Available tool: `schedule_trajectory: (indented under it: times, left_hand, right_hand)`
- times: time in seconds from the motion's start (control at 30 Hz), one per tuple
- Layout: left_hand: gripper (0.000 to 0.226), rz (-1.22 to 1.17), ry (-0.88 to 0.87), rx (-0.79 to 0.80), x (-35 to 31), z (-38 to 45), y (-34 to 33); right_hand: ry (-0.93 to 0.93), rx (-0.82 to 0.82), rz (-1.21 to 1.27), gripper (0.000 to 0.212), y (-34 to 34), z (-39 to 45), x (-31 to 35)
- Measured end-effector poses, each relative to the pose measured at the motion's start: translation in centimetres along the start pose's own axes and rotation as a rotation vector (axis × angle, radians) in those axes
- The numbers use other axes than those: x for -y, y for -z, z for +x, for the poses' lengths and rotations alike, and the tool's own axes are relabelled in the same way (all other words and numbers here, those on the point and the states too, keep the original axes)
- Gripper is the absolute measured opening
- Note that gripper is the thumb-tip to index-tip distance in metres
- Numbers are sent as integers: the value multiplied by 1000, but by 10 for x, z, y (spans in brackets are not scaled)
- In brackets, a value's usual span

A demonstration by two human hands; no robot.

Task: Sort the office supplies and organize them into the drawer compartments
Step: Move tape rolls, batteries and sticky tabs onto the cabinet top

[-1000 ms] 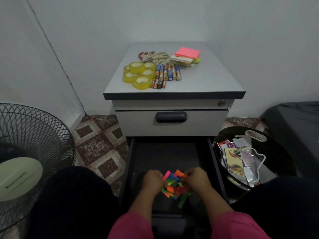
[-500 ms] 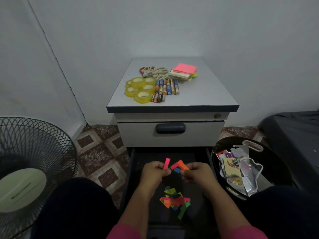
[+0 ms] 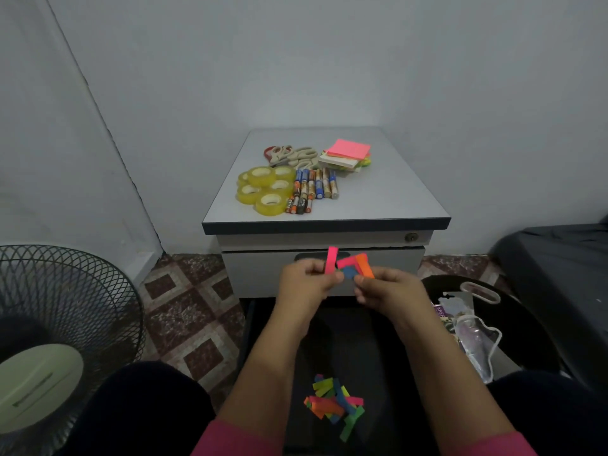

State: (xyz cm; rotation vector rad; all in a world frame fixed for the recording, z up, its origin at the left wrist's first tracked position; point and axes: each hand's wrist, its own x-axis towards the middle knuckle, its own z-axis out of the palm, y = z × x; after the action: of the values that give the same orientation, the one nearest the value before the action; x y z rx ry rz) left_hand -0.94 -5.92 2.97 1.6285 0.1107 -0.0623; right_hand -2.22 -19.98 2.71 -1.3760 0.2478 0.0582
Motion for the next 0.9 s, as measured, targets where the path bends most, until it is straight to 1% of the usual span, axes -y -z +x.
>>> schedule_trajectory:
  times: [0.1, 0.23, 0.3, 0.37, 0.43, 0.5, 0.57, 0.63, 0.8, 0.9]
  left_hand:
    - [16, 38, -131, -42, -39, 19, -11]
    - [14, 190, -269, -109, -72, 50, -30]
    - [11, 300, -296, -121, -81, 64, -44]
    - [3, 428, -290, -129, -84, 80, -59]
    - [12, 570, -272, -158, -82, 94, -72]
    - [14, 640, -276, -186, -81, 103, -80]
    - [13, 660, -280, -203, -81, 109, -85]
    - [13, 656, -278, -230, -79, 114, -86]
    - [6, 588, -274, -237, -73, 118, -84]
    - [14, 544, -333, -217, -70, 114, -80]
  right_hand:
    - [83, -18, 60, 5, -2, 13, 34]
    - [157, -106, 31, 5, -1, 35, 78]
    - [165, -162, -42, 11, 1, 48, 93]
    - [146, -217, -159, 9, 3, 62, 100]
    - [115, -260, -305, 8, 4, 76, 103]
    - [111, -286, -439, 8, 4, 87, 104]
    - [148, -287, -532, 9, 4, 95, 105]
    - [190, -267, -559, 12, 4, 100, 105]
    - [247, -248, -458, 20, 6, 105, 100]
    - [290, -273, -382, 32, 7, 100, 95]
